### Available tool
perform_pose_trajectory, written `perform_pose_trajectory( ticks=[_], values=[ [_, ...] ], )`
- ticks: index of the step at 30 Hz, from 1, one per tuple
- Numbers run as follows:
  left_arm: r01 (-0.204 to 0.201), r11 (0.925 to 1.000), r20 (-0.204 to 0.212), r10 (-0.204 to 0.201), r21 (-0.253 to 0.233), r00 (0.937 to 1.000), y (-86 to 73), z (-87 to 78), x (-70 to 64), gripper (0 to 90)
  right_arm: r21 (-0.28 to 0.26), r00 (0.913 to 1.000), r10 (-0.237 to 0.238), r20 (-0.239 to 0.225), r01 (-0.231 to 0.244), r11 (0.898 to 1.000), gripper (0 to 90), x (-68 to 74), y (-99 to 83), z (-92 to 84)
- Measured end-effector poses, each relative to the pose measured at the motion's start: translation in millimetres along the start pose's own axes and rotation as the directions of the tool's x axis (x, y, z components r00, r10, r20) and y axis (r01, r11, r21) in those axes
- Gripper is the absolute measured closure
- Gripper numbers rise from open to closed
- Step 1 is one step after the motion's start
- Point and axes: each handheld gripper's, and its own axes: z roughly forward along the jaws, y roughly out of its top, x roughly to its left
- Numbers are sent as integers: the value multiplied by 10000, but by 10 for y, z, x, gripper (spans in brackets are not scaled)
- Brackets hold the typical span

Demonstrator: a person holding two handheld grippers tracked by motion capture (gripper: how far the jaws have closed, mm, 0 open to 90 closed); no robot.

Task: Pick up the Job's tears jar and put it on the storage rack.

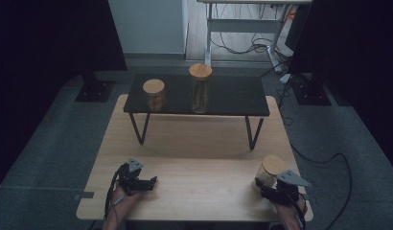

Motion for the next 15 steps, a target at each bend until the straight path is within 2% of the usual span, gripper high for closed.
perform_pose_trajectory(
  ticks=[15],
  values=[
    [-9, 10000, -2, 9, 6, 10000, 0, 0, 1, 18, 63, 9999, 121, -27, -121, 9999, 249, -8, 163, -24]
  ],
)
